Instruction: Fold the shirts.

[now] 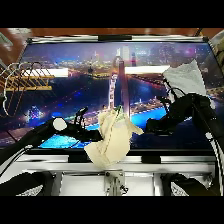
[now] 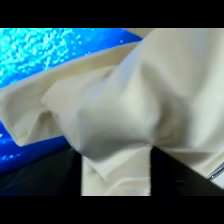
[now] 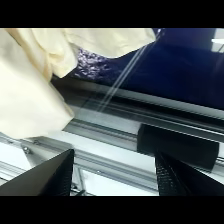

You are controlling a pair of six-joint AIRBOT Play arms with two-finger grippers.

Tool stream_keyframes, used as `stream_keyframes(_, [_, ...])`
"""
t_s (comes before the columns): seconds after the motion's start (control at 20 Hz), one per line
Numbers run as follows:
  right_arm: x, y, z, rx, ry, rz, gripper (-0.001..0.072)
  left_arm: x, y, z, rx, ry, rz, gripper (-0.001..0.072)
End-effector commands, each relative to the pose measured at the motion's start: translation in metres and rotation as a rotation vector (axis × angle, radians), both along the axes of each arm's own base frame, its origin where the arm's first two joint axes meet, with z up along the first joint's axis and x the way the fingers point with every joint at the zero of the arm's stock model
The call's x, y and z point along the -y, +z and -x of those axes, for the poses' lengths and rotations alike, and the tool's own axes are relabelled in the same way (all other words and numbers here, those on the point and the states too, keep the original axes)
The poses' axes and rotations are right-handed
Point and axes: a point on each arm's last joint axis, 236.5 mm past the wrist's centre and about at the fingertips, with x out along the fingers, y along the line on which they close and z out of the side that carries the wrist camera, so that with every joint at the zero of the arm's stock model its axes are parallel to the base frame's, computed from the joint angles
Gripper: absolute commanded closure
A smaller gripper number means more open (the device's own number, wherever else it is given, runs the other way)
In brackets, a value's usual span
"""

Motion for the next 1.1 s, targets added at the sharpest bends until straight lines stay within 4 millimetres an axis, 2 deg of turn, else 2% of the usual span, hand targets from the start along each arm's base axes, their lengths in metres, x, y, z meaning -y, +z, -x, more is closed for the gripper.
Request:
stream_keyframes(0.0, [-0.018, -0.001, 0.007, -0.034, -0.028, -0.081, 0.0090, 0.007, -0.009, -0.013, 0.011, 0.062, 0.023, 0.0504])
stream_keyframes(0.05, [-0.027, -0.003, 0.014, -0.061, -0.034, -0.123, 0.0090, 0.007, -0.004, -0.016, 0.037, 0.043, 0.030, 0.0650])
stream_keyframes(0.1, [-0.040, -0.005, 0.025, -0.085, -0.007, -0.168, 0.0090, 0.007, 0.003, -0.021, 0.073, 0.015, 0.039, 0.0675])
stream_keyframes(0.15, [-0.054, -0.007, 0.038, -0.097, 0.051, -0.202, 0.0090, 0.008, 0.011, -0.025, 0.094, 0.005, 0.051, 0.0675])
stream_keyframes(0.25, [-0.072, -0.025, 0.055, -0.080, 0.143, -0.179, 0.0090, 0.003, 0.029, -0.037, 0.135, 0.019, 0.073, 0.0676])
stream_keyframes(0.4, [-0.095, -0.052, 0.072, -0.060, 0.136, -0.180, 0.0090, -0.006, 0.044, -0.048, 0.167, 0.052, 0.090, 0.0677])
stream_keyframes(0.6, [-0.116, -0.078, 0.064, 0.005, 0.102, -0.163, 0.0090, -0.005, 0.046, -0.049, 0.181, 0.041, 0.092, 0.0677])
stream_keyframes(0.7, [-0.128, -0.093, 0.065, 0.000, 0.097, -0.159, 0.0094, -0.002, 0.055, -0.054, 0.214, 0.023, 0.101, 0.0677])
stream_keyframes(0.75, [-0.132, -0.096, 0.068, -0.016, 0.097, -0.162, 0.0198, 0.000, 0.063, -0.059, 0.234, 0.021, 0.110, 0.0677])
stream_keyframes(0.8, [-0.133, -0.095, 0.070, -0.024, 0.107, -0.163, 0.0491, 0.004, 0.074, -0.067, 0.268, 0.013, 0.121, 0.0678])
stream_keyframes(0.85, [-0.133, -0.088, 0.070, -0.025, 0.128, -0.168, 0.0634, 0.006, 0.087, -0.077, 0.304, 0.012, 0.133, 0.0677])
stream_keyframes(0.95, [-0.122, -0.057, 0.054, 0.063, 0.220, -0.160, 0.0638, 0.005, 0.124, -0.099, 0.391, -0.001, 0.157, 0.0677])
stream_keyframes(1.0, [-0.111, -0.034, 0.037, 0.146, 0.262, -0.133, 0.0638, 0.004, 0.150, -0.110, 0.463, -0.039, 0.168, 0.0678])
stream_keyframes(1.05, [-0.095, 0.000, 0.012, 0.266, 0.290, -0.089, 0.0638, 0.000, 0.180, -0.121, 0.536, -0.063, 0.173, 0.0678])
